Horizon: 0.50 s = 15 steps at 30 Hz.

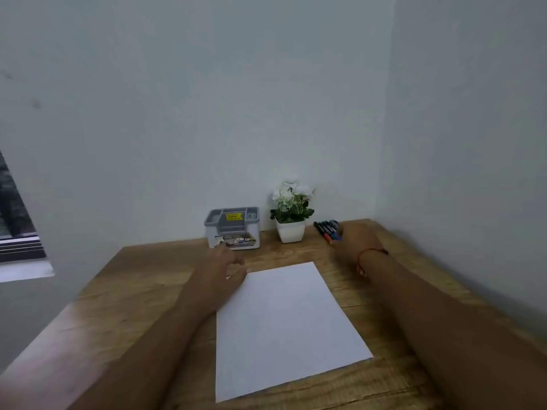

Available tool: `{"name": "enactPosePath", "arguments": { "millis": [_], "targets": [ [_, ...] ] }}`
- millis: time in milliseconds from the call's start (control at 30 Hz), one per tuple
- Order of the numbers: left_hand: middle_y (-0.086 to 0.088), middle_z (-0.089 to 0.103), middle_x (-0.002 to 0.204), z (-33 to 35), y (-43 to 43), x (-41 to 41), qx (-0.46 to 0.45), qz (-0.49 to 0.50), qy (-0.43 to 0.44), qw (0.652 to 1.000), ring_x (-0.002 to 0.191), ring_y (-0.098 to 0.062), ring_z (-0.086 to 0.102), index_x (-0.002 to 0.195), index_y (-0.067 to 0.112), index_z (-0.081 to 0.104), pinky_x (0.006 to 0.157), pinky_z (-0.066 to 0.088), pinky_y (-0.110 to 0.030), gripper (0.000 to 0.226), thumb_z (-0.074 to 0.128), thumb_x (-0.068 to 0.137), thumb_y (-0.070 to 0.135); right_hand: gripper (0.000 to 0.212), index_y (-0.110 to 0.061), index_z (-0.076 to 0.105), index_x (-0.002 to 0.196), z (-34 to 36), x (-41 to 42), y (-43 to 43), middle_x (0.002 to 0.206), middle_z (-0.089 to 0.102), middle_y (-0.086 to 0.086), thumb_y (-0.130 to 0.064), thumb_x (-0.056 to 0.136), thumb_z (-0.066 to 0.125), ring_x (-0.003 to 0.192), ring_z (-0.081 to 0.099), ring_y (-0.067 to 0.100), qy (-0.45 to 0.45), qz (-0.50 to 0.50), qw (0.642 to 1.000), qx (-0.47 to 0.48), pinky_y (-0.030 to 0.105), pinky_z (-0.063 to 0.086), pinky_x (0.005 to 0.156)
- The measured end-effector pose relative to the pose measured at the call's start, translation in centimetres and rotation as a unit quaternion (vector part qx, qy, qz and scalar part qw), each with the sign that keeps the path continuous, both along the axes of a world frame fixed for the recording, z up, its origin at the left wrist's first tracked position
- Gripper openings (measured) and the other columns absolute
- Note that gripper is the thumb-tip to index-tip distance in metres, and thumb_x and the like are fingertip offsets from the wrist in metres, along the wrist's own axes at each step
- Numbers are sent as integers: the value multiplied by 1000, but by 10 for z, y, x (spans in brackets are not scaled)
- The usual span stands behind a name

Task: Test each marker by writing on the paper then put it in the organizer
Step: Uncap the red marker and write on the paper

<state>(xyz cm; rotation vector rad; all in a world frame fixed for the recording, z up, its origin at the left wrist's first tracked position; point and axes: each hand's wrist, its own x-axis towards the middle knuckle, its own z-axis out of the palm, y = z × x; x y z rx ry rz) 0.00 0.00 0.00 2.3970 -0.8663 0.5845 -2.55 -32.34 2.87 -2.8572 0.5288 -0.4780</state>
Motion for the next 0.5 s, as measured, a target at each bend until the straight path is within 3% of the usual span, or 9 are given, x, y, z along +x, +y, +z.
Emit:
{"name": "enactPosePath", "arguments": {
  "millis": [167, 500],
  "targets": [
    [9, 59, 97, 0, -2, 10, -5, -3, -5, 1000, 93, -7, 50, 97, 24, 70, 76, 37, -19, 15, 66, 86, 35, 39, -16, 71, 122, -5, 17, 2, 121, 57, 12, -41, 95, 60, 100, 63, 25, -11, 26, 1000, -12, 34, 55, 86],
    [9, 61, 95, -5, -3, 19, -11, -31, 7, 999, 94, -11, 54, 91, 28, 69, 80, 42, -25, 16, 67, 84, 42, 29, -12, 78, 105, -16, 33, 0, 105, 69, 10, -32, 90, 63, 90, 66, 25, -31, 4, 999, -19, 35, 58, 76]
  ]
}}
